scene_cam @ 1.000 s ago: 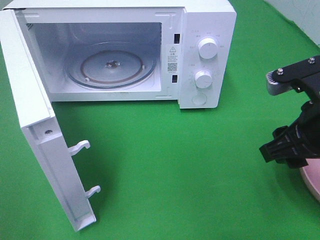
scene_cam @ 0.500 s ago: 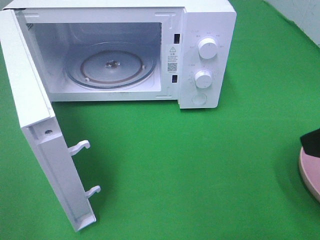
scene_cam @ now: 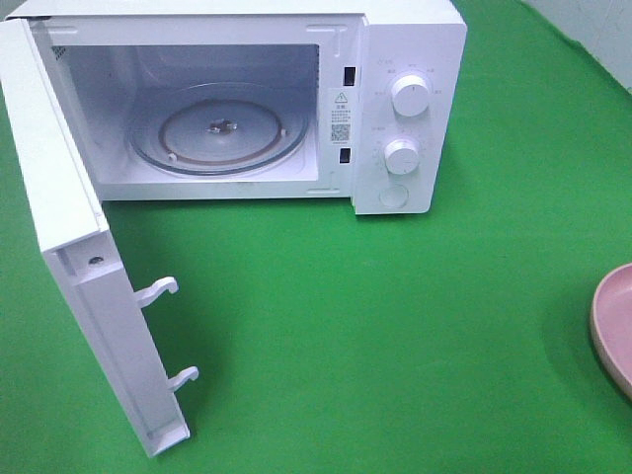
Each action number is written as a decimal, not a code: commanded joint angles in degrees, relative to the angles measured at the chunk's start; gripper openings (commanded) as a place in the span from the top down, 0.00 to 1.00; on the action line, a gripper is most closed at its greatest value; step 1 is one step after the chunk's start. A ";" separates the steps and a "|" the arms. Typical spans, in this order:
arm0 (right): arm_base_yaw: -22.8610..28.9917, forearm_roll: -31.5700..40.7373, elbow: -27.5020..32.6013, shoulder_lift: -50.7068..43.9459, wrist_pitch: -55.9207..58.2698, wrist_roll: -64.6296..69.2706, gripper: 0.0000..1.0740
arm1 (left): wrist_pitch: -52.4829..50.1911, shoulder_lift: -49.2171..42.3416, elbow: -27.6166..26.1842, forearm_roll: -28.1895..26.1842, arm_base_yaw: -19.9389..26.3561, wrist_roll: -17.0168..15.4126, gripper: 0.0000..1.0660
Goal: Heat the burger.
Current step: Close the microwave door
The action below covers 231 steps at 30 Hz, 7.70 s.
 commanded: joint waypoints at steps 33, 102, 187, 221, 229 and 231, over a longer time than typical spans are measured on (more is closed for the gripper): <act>-22.06 4.87 7.28 -30.60 -2.69 -8.37 0.29 | -0.23 -0.74 0.11 -0.17 0.17 -0.06 0.08; -22.00 4.87 7.28 -30.54 -2.69 -8.37 0.30 | -21.43 20.05 -2.29 -2.23 0.17 -3.50 0.98; -22.00 4.93 7.28 -30.54 -2.69 -8.59 0.31 | -117.91 103.76 -5.67 -7.85 -39.59 -5.61 1.00; -22.00 4.87 7.28 -30.54 -2.69 -8.59 0.31 | -108.63 118.95 -35.81 -10.43 -40.28 -0.23 1.00; -22.00 4.87 7.28 -30.54 -2.69 -8.54 0.31 | -102.73 115.85 -35.70 -9.57 -42.46 0.69 1.00; -22.00 4.87 7.28 -30.54 -2.69 -8.54 0.31 | -101.81 115.39 -35.70 -9.57 -42.91 1.49 1.00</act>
